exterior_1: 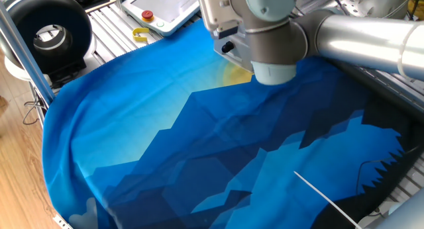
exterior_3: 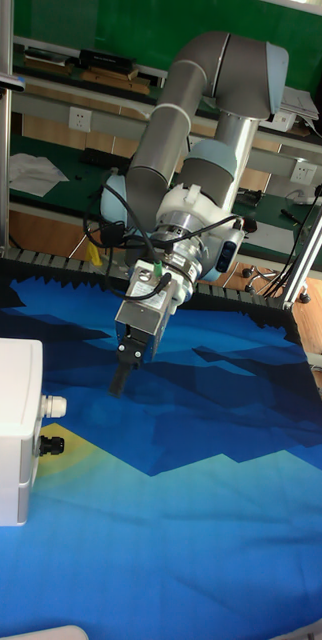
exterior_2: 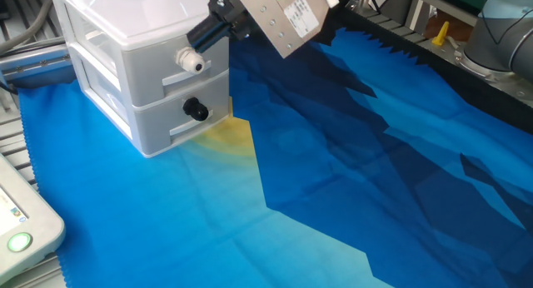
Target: Grasp the handle and open the drawer
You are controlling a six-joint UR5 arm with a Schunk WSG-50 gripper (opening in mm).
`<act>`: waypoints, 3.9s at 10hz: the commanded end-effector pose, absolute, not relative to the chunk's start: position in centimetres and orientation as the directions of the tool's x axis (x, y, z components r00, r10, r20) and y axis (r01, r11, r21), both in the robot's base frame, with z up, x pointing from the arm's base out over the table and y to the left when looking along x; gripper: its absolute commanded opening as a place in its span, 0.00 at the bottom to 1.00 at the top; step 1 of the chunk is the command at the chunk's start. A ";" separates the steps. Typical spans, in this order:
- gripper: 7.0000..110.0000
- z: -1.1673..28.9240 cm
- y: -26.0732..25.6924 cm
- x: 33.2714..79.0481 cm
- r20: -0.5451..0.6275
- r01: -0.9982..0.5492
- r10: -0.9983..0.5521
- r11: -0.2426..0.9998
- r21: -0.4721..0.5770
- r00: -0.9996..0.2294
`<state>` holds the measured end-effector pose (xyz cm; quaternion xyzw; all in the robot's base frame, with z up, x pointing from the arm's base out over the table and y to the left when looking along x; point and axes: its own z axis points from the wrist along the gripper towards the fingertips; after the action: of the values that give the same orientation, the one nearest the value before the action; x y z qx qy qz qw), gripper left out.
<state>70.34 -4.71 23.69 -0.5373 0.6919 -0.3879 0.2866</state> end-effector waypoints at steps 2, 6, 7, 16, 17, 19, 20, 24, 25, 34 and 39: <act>0.00 24.3 -5.3 70.9 -0.016 -0.521 -0.960 0.165 -0.838 -0.279; 0.00 23.9 -5.1 70.6 0.016 -0.550 -0.965 0.135 -0.824 -0.262; 0.00 23.9 -5.1 70.6 0.023 -0.554 -0.967 0.126 -0.823 -0.254; 0.00 24.3 -5.0 70.9 0.004 -0.533 -0.965 0.141 -0.835 -0.261; 0.00 24.0 -5.5 70.6 0.020 -0.545 -0.961 0.139 -0.827 -0.276; 0.00 23.2 -5.5 69.9 0.045 -0.585 -0.963 0.124 -0.801 -0.267; 0.00 23.3 -5.6 70.0 0.047 -0.580 -0.961 0.124 -0.805 -0.271; 0.00 23.7 -6.0 70.2 0.045 -0.561 -0.956 0.131 -0.817 -0.289; 0.00 23.7 -6.0 70.2 0.045 -0.560 -0.957 0.130 -0.818 -0.288; 0.00 23.4 -3.1 70.7 -0.051 -0.564 -0.975 0.167 -0.809 -0.216; 0.00 23.5 -3.3 70.7 -0.047 -0.561 -0.974 0.168 -0.811 -0.222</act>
<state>70.71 -3.11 23.39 -0.5522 0.6979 -0.3458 0.2975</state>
